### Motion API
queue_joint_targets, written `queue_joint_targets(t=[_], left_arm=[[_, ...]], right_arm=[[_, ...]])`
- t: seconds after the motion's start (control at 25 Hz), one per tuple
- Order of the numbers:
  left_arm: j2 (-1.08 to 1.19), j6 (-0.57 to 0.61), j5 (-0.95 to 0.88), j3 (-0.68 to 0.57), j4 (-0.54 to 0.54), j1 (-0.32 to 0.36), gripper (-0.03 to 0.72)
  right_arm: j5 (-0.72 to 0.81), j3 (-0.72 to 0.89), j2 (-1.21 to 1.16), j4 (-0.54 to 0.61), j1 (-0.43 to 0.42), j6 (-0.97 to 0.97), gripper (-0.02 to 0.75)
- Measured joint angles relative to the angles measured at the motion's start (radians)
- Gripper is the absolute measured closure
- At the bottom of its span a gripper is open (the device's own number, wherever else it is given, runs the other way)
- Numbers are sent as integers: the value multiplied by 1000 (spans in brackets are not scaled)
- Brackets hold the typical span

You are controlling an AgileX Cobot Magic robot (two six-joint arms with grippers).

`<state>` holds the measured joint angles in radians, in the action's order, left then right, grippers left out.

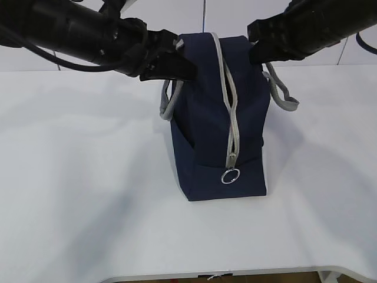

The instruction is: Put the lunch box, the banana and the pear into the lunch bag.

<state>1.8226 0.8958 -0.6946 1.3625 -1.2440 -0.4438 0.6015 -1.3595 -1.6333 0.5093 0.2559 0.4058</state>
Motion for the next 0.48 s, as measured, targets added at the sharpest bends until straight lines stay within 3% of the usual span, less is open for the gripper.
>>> queue_joint_targets(t=[0.12, 0.28, 0.48], left_arm=[[0, 0, 0, 0, 0, 0, 690], [0, 1, 2, 0, 0, 0, 690], [0, 1, 3, 0, -2, 0, 690]], right_arm=[[0, 0, 0, 0, 0, 0, 630], [4, 0, 0, 0, 0, 0, 452], [26, 0, 49, 0, 0, 0, 409]])
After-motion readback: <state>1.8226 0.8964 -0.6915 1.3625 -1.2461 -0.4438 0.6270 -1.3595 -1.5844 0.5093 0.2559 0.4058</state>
